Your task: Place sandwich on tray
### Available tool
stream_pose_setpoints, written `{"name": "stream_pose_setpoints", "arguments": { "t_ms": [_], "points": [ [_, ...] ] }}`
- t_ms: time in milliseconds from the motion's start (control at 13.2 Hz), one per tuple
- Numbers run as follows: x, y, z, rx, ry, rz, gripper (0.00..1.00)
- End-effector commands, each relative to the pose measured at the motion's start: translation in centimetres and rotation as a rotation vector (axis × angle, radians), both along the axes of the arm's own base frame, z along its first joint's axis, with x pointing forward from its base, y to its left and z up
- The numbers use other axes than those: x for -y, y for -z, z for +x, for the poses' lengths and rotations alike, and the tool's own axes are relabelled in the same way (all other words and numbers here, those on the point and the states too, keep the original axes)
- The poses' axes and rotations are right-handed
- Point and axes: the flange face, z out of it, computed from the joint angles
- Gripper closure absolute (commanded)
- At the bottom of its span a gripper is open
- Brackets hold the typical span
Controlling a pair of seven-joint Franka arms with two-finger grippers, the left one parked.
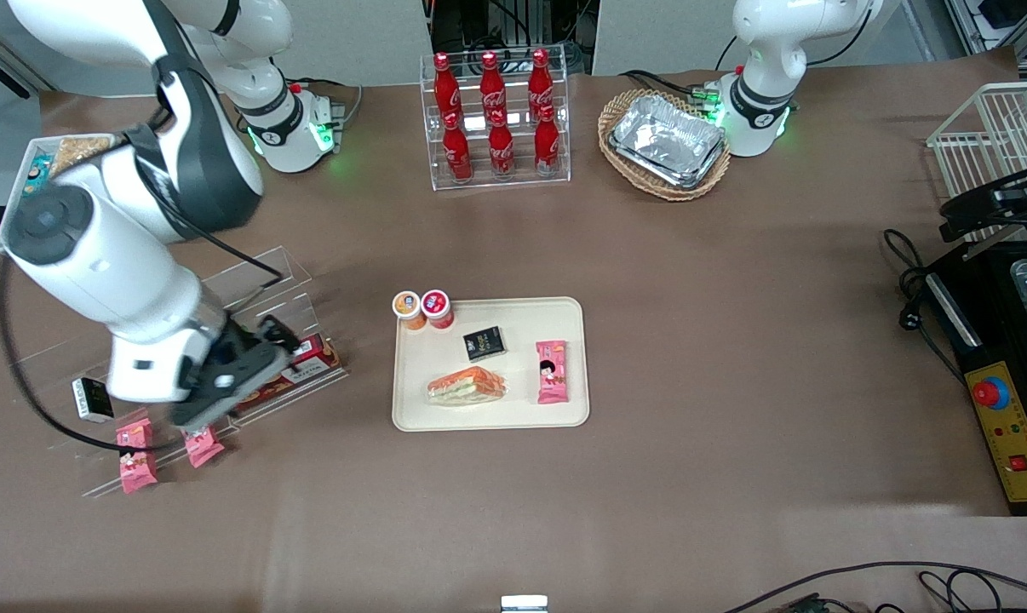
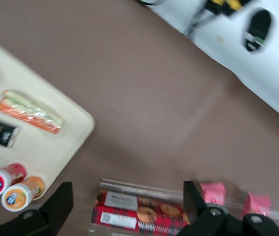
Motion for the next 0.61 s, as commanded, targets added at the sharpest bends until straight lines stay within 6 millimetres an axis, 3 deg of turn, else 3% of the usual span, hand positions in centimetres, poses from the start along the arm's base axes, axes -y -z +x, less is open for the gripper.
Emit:
{"name": "stream_pose_setpoints", "arguments": {
  "t_ms": [0, 227, 455, 530],
  "points": [
    [2.6, -2.1, -1.4, 0.002, 0.231, -0.037, 0.00],
    [7.3, -4.1, -2.2, -0.029, 0.318, -0.058, 0.00],
    [13.3, -5.6, -2.6, -0.073, 0.448, 0.057, 0.00],
    [14.4, -6.1, -3.1, -0.095, 0.469, 0.070, 0.00]
  ]
}}
